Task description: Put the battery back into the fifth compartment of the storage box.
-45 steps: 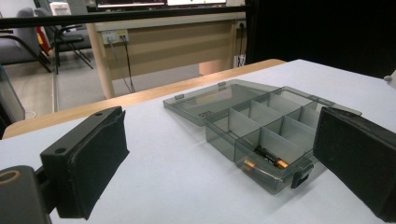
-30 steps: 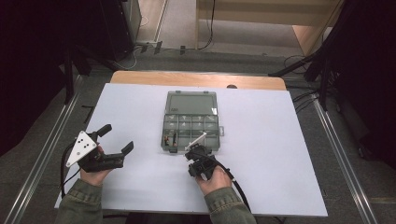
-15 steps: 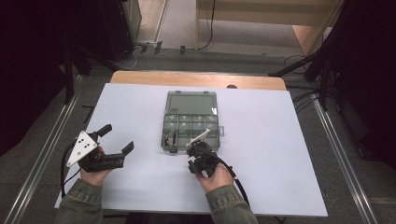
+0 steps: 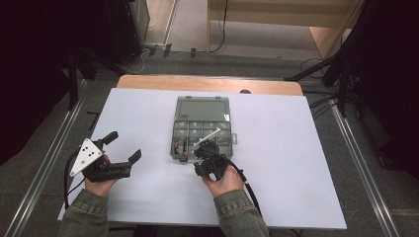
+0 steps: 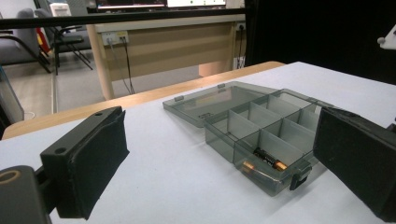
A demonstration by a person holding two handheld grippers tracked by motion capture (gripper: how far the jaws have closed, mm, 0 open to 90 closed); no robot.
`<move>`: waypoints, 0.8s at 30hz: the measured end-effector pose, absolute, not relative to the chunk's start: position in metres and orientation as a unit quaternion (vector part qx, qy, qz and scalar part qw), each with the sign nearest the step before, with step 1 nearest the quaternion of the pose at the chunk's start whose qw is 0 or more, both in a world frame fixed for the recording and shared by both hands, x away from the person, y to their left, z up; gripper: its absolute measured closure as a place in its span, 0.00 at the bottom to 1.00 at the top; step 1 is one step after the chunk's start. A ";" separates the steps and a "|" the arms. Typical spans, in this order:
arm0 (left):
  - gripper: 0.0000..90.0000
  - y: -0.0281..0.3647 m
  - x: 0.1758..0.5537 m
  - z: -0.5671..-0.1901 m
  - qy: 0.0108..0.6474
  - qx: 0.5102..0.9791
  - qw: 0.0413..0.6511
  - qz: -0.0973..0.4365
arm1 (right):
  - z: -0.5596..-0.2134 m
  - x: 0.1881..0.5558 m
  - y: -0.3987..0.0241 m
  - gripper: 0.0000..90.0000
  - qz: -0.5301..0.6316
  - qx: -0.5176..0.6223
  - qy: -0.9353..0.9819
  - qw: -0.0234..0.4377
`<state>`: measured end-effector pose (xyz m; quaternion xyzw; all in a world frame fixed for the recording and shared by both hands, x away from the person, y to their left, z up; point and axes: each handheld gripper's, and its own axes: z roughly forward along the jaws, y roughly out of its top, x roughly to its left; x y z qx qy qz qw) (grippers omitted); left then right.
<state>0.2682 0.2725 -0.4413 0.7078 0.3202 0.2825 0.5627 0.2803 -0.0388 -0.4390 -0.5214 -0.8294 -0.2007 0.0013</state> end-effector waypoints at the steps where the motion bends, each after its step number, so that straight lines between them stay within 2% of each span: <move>1: 0.04 0.272 0.268 -0.441 0.321 0.706 0.565 0.282 | -0.438 0.281 -0.038 0.86 -0.205 -0.521 -0.828 0.003; 12: 0.04 0.273 0.268 -0.441 0.322 0.704 0.566 0.283 | -0.425 0.303 -0.028 0.86 -0.238 -0.535 -0.810 0.011; 24: 0.04 0.274 0.268 -0.440 0.322 0.703 0.568 0.282 | -0.428 0.333 -0.016 0.86 -0.298 -0.583 -0.754 0.059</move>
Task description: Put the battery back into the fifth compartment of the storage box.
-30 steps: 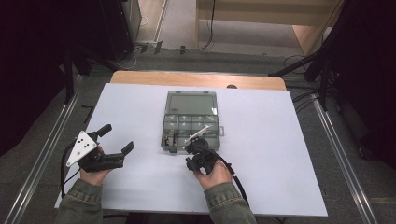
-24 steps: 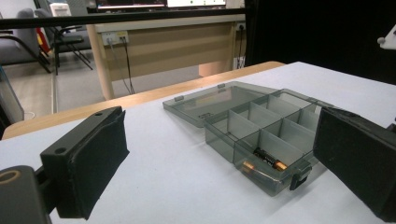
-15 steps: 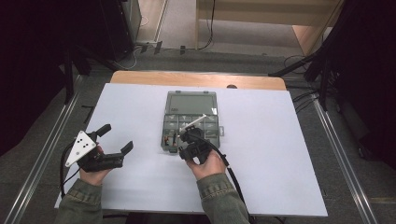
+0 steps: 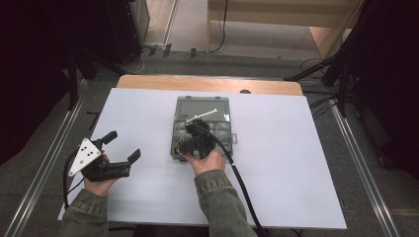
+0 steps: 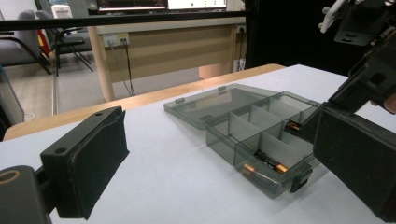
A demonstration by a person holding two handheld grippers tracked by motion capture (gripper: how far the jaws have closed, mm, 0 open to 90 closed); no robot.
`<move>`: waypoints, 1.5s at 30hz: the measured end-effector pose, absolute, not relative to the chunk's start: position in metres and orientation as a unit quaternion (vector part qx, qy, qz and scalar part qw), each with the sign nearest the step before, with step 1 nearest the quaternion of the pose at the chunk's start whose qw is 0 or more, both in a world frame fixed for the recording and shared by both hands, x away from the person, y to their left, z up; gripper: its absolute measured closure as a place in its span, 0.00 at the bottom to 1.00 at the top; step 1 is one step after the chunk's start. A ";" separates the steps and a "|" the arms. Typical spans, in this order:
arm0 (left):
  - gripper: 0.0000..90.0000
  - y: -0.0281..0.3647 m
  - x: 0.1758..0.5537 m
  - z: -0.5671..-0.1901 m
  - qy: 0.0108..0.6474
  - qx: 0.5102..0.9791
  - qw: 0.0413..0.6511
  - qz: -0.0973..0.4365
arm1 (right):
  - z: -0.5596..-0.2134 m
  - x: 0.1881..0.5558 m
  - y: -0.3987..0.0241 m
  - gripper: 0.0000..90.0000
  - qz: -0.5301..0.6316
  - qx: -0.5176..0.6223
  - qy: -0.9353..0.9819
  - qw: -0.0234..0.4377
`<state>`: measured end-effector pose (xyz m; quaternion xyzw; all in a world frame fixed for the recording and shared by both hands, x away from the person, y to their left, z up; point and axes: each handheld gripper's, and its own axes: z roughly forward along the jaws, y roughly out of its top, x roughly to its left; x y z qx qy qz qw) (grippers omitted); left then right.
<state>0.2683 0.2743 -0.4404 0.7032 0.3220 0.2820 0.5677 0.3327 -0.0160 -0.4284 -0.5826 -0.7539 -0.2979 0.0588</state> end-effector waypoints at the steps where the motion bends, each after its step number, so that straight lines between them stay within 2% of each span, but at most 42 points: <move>1: 0.04 0.274 0.268 -0.440 0.321 0.703 0.569 0.282 | -0.429 0.334 -0.016 0.86 -0.300 -0.585 -0.751 0.058; 4: 0.04 0.273 0.267 -0.440 0.319 0.701 0.572 0.281 | -0.433 0.338 -0.014 0.86 -0.309 -0.593 -0.739 0.078; 19: 0.04 0.273 0.268 -0.440 0.318 0.703 0.572 0.277 | -0.440 0.351 -0.015 0.85 -0.322 -0.628 -0.704 0.078; 22: 0.04 0.273 0.268 -0.440 0.319 0.703 0.572 0.277 | -0.438 0.350 -0.017 0.75 -0.335 -0.630 -0.697 0.077; 25: 0.04 0.273 0.268 -0.440 0.318 0.703 0.572 0.277 | -0.435 0.349 -0.020 0.71 -0.338 -0.629 -0.696 0.076; 28: 0.04 0.273 0.268 -0.440 0.318 0.703 0.572 0.278 | -0.435 0.349 -0.022 0.51 -0.343 -0.618 -0.704 0.067; 32: 0.04 0.273 0.268 -0.440 0.319 0.703 0.571 0.279 | -0.432 0.345 -0.024 0.38 -0.348 -0.598 -0.721 0.041; 45: 0.04 0.273 0.268 -0.440 0.318 0.703 0.572 0.280 | -0.426 0.340 -0.033 0.23 -0.338 -0.560 -0.757 -0.006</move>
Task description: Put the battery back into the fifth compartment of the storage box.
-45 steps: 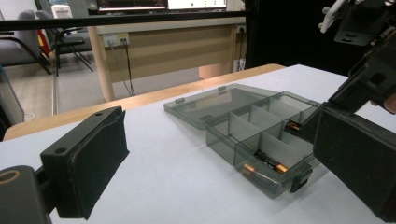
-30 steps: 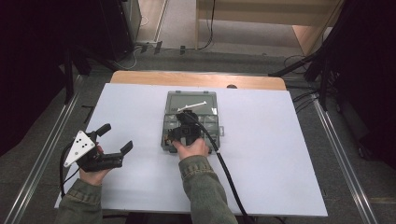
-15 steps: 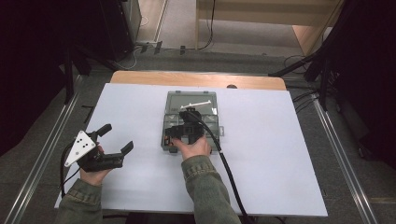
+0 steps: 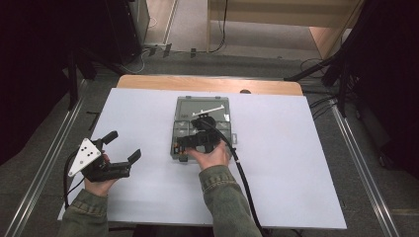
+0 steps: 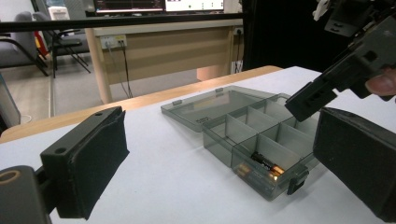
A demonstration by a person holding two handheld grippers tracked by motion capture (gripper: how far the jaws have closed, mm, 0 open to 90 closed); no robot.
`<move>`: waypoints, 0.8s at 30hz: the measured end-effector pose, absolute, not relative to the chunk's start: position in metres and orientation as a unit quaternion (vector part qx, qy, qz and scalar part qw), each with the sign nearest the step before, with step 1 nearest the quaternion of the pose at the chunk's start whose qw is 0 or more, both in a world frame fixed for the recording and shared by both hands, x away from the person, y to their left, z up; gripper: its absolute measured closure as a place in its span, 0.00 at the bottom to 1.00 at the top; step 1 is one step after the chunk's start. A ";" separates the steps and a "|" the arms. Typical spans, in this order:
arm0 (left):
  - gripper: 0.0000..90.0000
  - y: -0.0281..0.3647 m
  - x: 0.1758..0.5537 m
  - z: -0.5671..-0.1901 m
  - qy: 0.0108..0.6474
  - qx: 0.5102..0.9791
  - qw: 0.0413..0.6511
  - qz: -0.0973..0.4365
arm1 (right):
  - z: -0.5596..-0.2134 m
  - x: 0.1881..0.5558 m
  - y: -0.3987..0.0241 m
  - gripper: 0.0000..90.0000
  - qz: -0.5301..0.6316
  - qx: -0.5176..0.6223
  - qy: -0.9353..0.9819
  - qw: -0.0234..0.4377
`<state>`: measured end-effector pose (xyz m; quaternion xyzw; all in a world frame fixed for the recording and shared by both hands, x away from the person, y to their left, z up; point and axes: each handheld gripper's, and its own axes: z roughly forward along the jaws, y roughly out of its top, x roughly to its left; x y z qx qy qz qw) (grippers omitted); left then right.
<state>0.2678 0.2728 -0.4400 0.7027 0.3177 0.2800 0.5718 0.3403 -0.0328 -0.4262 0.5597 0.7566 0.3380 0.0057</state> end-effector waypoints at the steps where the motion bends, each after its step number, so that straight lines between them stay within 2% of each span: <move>1: 0.04 0.273 0.268 -0.440 0.317 0.703 0.572 0.281 | -0.425 0.339 -0.034 0.23 0.339 0.557 0.759 0.007; 10: 0.04 0.272 0.268 -0.440 0.316 0.705 0.570 0.281 | -0.422 0.328 -0.059 0.13 0.362 0.529 0.767 0.022; 16: 0.04 0.271 0.268 -0.441 0.315 0.705 0.570 0.281 | -0.422 0.321 -0.077 0.00 0.359 0.531 0.767 0.033; 24: 0.04 0.270 0.267 -0.441 0.315 0.705 0.570 0.281 | -0.422 0.307 -0.099 0.00 0.353 0.529 0.768 0.073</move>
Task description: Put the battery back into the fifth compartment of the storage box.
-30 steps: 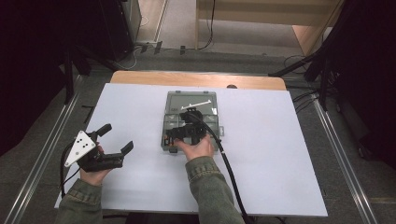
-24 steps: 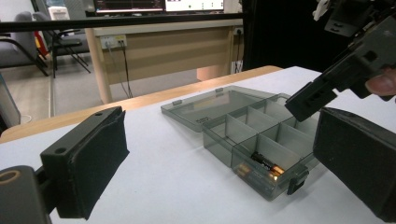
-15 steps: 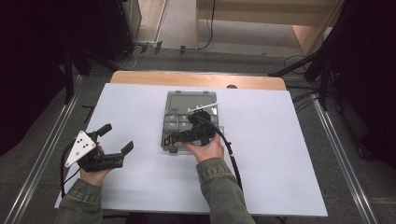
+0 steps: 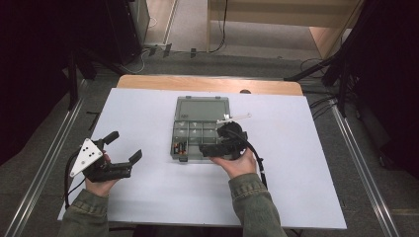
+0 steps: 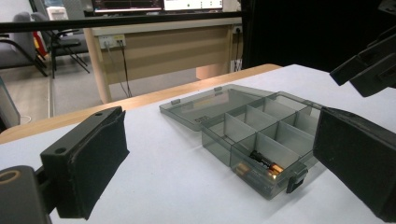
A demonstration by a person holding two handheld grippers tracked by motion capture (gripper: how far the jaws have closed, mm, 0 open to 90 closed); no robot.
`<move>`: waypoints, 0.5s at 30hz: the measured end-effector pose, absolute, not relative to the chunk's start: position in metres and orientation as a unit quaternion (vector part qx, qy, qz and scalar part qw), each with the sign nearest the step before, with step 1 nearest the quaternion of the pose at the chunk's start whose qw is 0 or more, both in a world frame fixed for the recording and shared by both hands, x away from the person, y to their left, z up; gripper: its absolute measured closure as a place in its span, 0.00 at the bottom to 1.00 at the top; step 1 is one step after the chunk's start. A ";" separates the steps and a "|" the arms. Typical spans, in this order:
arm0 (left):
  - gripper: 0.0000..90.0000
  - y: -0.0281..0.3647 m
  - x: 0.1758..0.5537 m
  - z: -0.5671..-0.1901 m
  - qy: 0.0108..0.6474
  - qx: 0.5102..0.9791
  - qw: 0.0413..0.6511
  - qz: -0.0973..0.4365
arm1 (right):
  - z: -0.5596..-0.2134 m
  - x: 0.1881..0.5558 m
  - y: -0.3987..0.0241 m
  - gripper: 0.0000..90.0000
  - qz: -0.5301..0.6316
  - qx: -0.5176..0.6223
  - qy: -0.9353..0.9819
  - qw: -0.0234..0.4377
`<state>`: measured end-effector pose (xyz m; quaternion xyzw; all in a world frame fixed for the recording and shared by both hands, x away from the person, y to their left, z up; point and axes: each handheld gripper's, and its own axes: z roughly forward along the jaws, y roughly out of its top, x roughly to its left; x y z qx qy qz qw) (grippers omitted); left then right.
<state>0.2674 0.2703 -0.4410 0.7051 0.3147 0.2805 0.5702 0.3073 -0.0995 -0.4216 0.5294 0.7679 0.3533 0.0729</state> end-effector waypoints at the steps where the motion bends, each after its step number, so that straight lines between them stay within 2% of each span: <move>1: 0.04 0.270 0.267 -0.441 0.314 0.705 0.570 0.281 | -0.422 0.306 -0.103 0.00 0.355 0.530 0.766 0.073; 15: 0.04 0.269 0.267 -0.442 0.313 0.709 0.565 0.283 | -0.442 0.286 -0.163 0.00 0.341 0.553 0.755 0.091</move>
